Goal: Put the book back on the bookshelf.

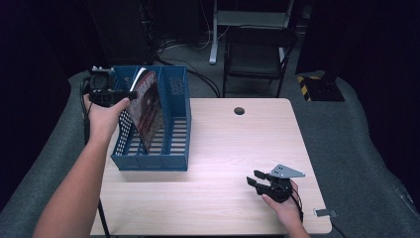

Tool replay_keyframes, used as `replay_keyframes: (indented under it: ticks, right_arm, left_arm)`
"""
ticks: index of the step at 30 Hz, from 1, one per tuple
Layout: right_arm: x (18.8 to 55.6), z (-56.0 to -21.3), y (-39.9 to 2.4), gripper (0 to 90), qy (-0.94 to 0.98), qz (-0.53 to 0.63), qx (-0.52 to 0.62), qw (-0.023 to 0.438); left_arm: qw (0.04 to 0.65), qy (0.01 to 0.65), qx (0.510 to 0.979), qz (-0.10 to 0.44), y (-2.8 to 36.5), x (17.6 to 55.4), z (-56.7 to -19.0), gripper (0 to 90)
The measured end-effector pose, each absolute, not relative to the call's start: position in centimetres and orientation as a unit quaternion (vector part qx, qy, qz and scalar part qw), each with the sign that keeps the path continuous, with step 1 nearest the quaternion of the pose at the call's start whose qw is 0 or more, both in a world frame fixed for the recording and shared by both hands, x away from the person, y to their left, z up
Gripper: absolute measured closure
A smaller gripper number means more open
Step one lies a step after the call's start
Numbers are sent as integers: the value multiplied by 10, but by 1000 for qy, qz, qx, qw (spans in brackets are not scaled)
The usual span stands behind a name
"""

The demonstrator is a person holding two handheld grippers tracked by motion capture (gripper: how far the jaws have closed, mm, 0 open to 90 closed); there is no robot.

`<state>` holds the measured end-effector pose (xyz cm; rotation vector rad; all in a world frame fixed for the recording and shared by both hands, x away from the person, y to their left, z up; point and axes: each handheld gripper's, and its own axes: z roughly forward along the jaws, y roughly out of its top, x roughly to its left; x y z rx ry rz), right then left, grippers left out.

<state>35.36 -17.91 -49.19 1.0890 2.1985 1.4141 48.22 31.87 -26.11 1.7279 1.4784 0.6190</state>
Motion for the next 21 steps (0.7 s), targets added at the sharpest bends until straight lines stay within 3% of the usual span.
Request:
replay_keyframes:
  ticks: [21]
  right_arm:
    - [354,-493,-174,548,771,489,378,153]
  left_arm:
    - [396,498,745,201,319,430,-235,466]
